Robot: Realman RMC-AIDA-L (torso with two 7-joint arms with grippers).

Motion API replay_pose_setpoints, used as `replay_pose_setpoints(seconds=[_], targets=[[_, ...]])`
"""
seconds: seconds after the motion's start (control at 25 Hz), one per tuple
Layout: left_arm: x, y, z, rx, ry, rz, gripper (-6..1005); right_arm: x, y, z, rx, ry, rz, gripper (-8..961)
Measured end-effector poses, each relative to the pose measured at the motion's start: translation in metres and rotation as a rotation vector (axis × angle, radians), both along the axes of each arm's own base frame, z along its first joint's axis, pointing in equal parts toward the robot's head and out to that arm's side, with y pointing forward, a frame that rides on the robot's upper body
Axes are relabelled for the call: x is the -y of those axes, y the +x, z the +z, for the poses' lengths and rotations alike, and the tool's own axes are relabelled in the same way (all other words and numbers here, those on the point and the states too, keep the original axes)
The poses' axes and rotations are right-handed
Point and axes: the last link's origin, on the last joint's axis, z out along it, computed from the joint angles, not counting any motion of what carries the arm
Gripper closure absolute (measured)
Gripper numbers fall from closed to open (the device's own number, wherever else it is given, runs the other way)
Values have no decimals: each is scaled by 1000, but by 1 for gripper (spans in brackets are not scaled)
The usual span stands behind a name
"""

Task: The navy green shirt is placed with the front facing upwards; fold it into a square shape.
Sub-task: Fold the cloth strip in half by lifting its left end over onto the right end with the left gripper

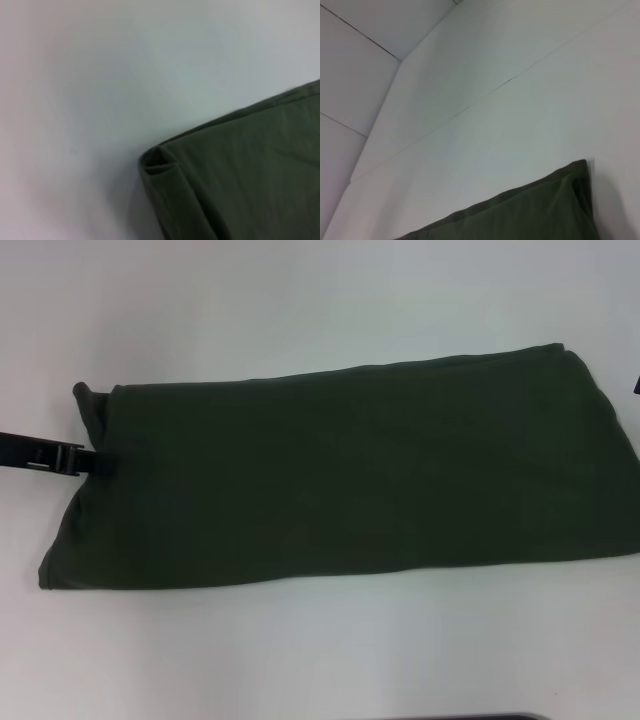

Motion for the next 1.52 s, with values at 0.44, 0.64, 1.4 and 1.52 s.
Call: replay_pose_setpoints(seconds=[0.44, 0.64, 1.4, 1.52], targets=[[1, -2, 2, 10, 17, 16, 990, 0, 0, -1, 0, -2, 1, 208], [-1, -7, 12, 34, 75, 48, 988, 0, -1, -3, -3, -5, 2, 207], [-4, -19, 44, 13, 157, 84, 974, -14, -18, -19, -8, -44, 62, 218], [-3, -18, 48, 12, 157, 96, 971, -18, -21, -22, -9, -46, 72, 218]])
